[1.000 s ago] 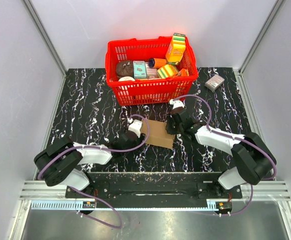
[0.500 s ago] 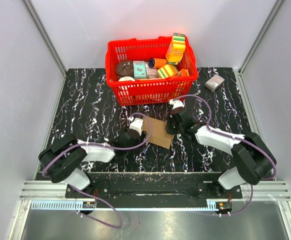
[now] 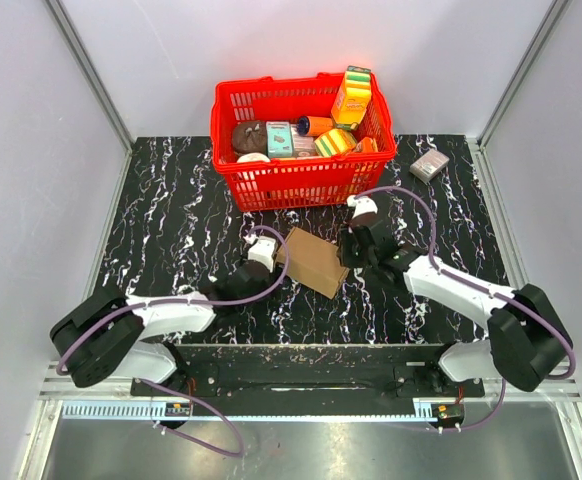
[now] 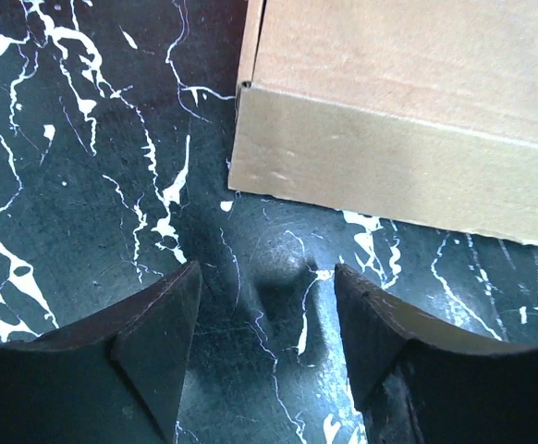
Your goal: Fold the paper box
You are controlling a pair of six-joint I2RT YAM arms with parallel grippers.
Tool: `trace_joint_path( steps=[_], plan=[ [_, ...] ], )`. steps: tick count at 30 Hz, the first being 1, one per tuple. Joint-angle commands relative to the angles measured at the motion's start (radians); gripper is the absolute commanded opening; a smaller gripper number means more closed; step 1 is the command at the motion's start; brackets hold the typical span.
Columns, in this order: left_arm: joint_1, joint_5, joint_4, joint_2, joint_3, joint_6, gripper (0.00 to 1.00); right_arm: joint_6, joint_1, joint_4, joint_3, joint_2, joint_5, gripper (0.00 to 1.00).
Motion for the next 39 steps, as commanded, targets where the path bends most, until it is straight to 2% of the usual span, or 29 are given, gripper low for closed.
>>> trace_joint_path(
  steps=[1, 5, 9, 12, 13, 15, 16, 17, 18, 23, 28, 31, 39],
  plan=[
    [0.000, 0.007, -0.016, -0.070, -0.007, -0.016, 0.64, -0.021, -0.024, -0.038, 0.045, -0.030, 0.087, 0.30],
    [0.000, 0.025, -0.025, -0.102, -0.005, -0.021, 0.64, -0.027, -0.064, -0.064, 0.073, 0.013, 0.107, 0.29],
    [0.000, 0.102, 0.004, -0.110, -0.007, -0.061, 0.57, -0.044, -0.095, -0.065, 0.096, 0.045, 0.142, 0.25],
    [0.000, 0.151, 0.054, -0.097, -0.016, -0.095, 0.46, -0.069, -0.112, -0.048, 0.111, 0.069, 0.162, 0.21],
    [0.000, 0.165, 0.071, -0.090, -0.016, -0.102, 0.37, -0.075, -0.115, -0.047, 0.119, 0.086, 0.168, 0.20],
    [-0.001, 0.179, 0.080, -0.059, -0.007, -0.104, 0.26, -0.090, -0.125, -0.045, 0.142, 0.103, 0.182, 0.18],
    [0.000, 0.191, 0.082, -0.047, 0.007, -0.101, 0.13, -0.096, -0.129, -0.045, 0.151, 0.126, 0.184, 0.17],
    [0.000, 0.197, 0.080, -0.021, 0.016, -0.101, 0.05, -0.103, -0.132, -0.045, 0.166, 0.143, 0.185, 0.16],
    [0.000, 0.205, 0.082, -0.008, 0.024, -0.098, 0.00, -0.104, -0.136, -0.047, 0.173, 0.155, 0.190, 0.13],
    [-0.001, 0.232, 0.091, 0.050, 0.062, -0.093, 0.00, -0.113, -0.141, -0.045, 0.225, 0.246, 0.196, 0.05],
    [-0.003, 0.249, 0.103, 0.071, 0.075, -0.101, 0.00, -0.129, -0.141, -0.061, 0.248, 0.307, 0.176, 0.00],
    [-0.014, 0.293, 0.132, 0.090, 0.088, -0.113, 0.00, -0.129, -0.141, -0.062, 0.242, 0.310, 0.136, 0.00],
    [-0.060, 0.307, 0.096, 0.147, 0.136, -0.113, 0.00, -0.084, -0.141, -0.088, 0.174, 0.252, 0.017, 0.00]
  ],
)
